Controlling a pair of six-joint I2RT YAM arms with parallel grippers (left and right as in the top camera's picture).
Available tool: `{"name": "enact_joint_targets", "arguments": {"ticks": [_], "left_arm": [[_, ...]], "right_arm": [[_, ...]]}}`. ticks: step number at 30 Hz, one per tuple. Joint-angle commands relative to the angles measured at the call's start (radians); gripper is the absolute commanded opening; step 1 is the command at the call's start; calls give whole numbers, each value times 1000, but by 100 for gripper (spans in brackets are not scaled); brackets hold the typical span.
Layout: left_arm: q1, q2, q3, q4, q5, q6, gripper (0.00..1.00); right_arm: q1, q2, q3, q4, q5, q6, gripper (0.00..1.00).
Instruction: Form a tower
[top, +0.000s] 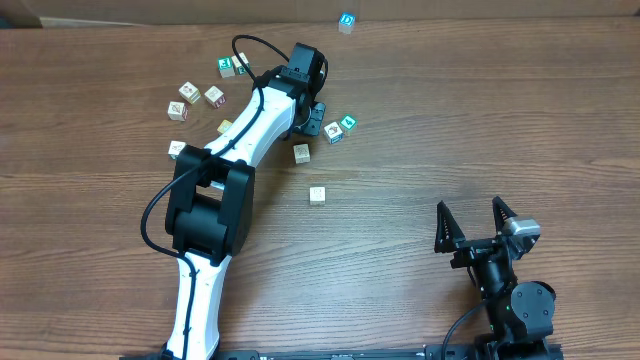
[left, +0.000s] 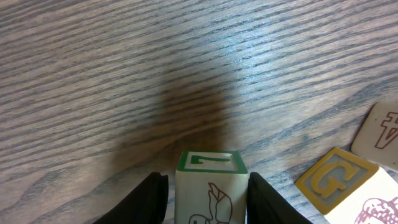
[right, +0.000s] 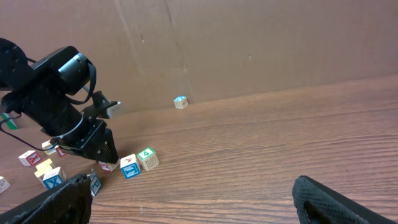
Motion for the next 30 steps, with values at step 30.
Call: {"name": "enact_joint_targets", "arguments": {"ticks": [30], "left_arm": [[-2, 49, 3, 46, -38, -24, 36]], "right_arm": [[-3, -12, -10, 6, 0, 5, 100]]}}
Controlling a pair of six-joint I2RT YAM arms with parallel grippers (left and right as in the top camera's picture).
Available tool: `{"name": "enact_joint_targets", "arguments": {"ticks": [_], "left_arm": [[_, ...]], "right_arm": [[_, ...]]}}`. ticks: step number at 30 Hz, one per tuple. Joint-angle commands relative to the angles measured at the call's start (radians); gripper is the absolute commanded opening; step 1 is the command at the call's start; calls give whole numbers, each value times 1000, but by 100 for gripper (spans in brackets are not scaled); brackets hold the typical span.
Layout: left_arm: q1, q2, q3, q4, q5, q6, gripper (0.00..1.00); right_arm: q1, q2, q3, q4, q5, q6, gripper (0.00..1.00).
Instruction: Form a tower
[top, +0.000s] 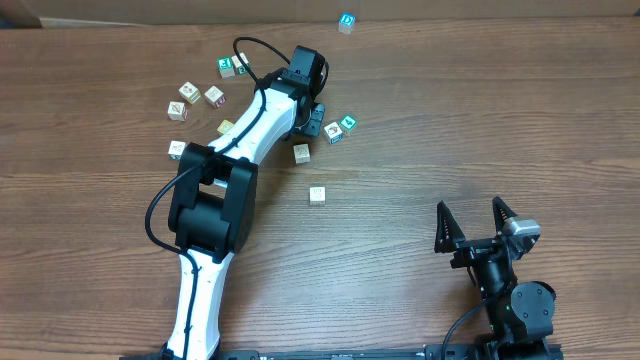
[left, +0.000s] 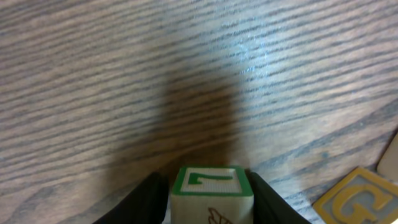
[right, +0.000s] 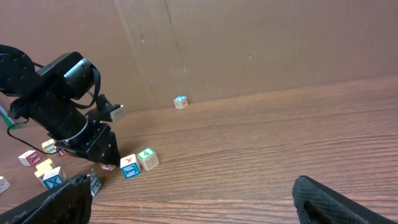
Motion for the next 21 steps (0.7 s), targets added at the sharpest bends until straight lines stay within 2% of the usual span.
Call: {"name": "enact_joint_targets", "arguments": {"ticks": [1, 9, 11, 15, 21], "left_arm": [[-2, 22, 3, 6, -16, -33, 35], [-2, 22, 3, 5, -16, -57, 35], [-3, 22, 3, 1, -15, -57, 31], [-3, 12, 16, -44, -16, -57, 16], [-3, -48, 27, -87, -17, -80, 16]], "right_arm": [[-3, -12, -10, 6, 0, 5, 100], [-3, -12, -10, 6, 0, 5, 100], [-3, -12, -10, 6, 0, 5, 100], [-3, -12, -10, 6, 0, 5, 100], [-3, -12, -10, 6, 0, 5, 100]]}}
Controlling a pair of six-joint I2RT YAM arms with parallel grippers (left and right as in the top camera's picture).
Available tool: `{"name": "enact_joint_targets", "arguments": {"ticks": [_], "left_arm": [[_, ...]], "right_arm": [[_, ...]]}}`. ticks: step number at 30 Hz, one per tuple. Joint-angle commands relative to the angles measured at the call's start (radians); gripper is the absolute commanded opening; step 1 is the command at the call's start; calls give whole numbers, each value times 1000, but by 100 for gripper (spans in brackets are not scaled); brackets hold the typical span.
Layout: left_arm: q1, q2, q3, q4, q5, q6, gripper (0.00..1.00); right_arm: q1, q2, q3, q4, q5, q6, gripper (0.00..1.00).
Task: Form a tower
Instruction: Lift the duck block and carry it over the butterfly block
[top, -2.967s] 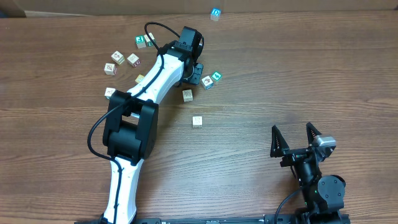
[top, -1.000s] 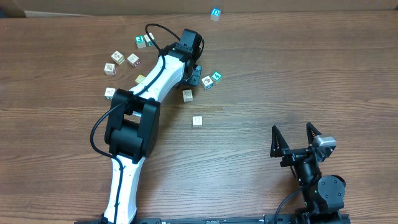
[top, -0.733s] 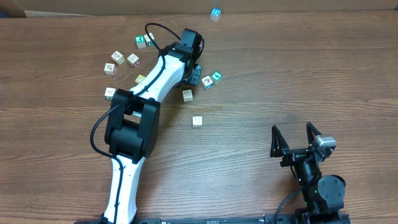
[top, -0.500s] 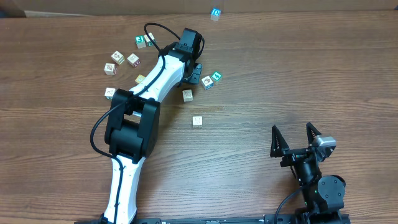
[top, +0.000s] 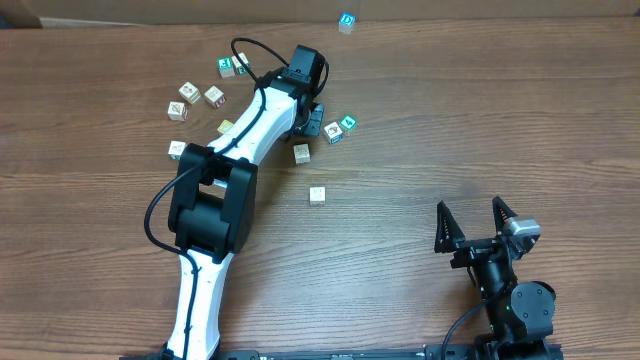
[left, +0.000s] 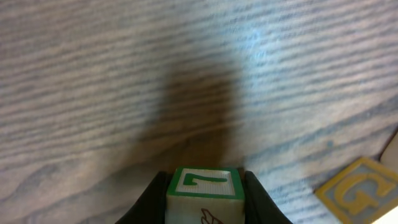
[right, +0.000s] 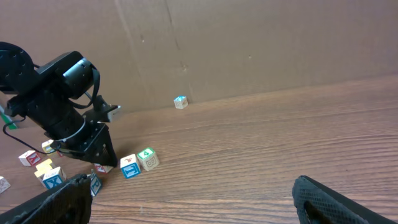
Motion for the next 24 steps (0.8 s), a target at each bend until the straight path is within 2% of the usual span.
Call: {"name": "enact_joint_targets", "arguments": {"ticks": [1, 4, 9, 15, 17, 24], "left_arm": [[-3, -63, 14, -32, -10, -29, 15], [-2, -123, 14, -72, -13, -36, 13], [-2, -248, 14, -156, -39, -114, 13], [-3, -377, 14, -305, -26, -280, 10], [-3, -393, 14, -349, 4, -322, 4], [-25, -394, -4, -502, 48, -406, 4]], "right_arm": [[-3, -12, -10, 6, 0, 5, 100], [-3, -12, -10, 6, 0, 5, 100], [-3, -12, -10, 6, 0, 5, 100], [-3, -12, -10, 6, 0, 5, 100], [-3, -12, -10, 6, 0, 5, 100], [-3, -12, -10, 6, 0, 5, 100]]}}
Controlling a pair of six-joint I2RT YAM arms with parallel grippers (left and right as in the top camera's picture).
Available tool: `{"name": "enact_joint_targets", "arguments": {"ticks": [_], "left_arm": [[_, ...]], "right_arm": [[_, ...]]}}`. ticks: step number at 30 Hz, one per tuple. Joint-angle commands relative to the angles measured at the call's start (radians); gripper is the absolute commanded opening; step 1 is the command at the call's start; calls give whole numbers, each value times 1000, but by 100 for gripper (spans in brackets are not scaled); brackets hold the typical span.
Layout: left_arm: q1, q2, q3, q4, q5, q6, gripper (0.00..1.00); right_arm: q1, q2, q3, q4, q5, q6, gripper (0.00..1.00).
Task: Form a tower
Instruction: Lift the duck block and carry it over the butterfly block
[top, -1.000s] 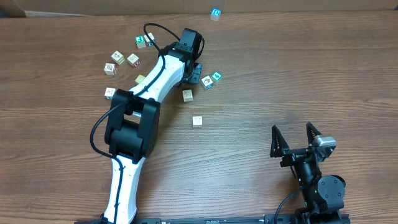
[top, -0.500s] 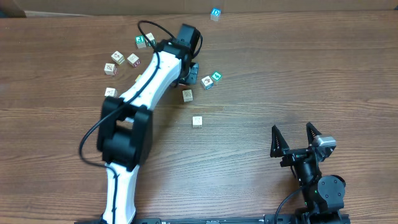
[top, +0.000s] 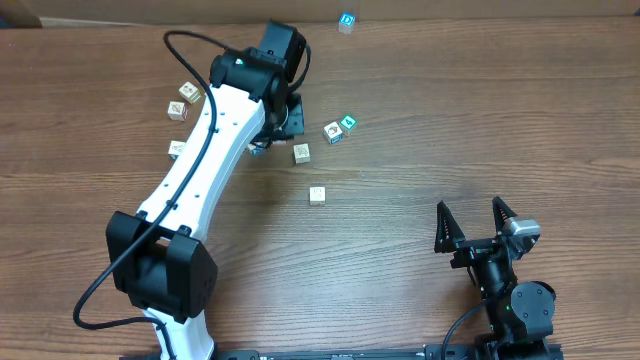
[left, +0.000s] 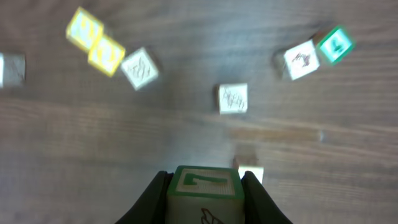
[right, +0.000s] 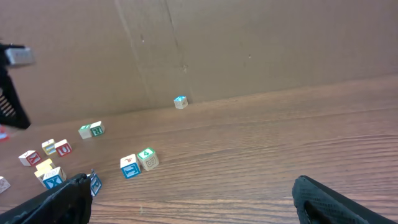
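My left gripper (left: 205, 177) is shut on a wooden block with a green-framed face (left: 205, 198) and holds it high above the table. In the overhead view the left gripper (top: 285, 112) hangs over the scattered blocks at the back left. Below it lie a pale block (left: 233, 99) and another pale block (left: 250, 175), which also show from above as the pale block (top: 301, 152) and the lone block (top: 317, 194). My right gripper (top: 470, 232) rests open and empty at the front right.
Loose blocks lie around: yellow ones (left: 84, 28), a blue-faced block (top: 333, 131) beside a green one (top: 349, 122), several at the left (top: 189, 92), one far back (top: 345, 20). A cardboard wall (right: 249, 43) closes the far side.
The left gripper, low at the table with the green-framed block, is now raised high with it, and the arm has swung left. The right arm has not moved.
The left gripper stood at table level with its fingers either side of the green-framed block, small gaps showing. Then the fingers were closer, then tight on the block. Now the block is held well above the table.
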Motion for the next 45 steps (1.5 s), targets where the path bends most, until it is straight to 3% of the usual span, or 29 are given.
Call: {"name": "enact_joint_targets", "arguments": {"ticks": [1, 11, 45], "left_arm": [[-25, 3, -13, -22, 26, -71, 4], [-121, 3, -24, -29, 29, -187, 5], [-215, 35, -63, -13, 20, -254, 4]], "right_arm": [[-3, -12, -10, 6, 0, 5, 100], [-3, -12, -10, 6, 0, 5, 100], [-3, -12, -10, 6, 0, 5, 100]]}}
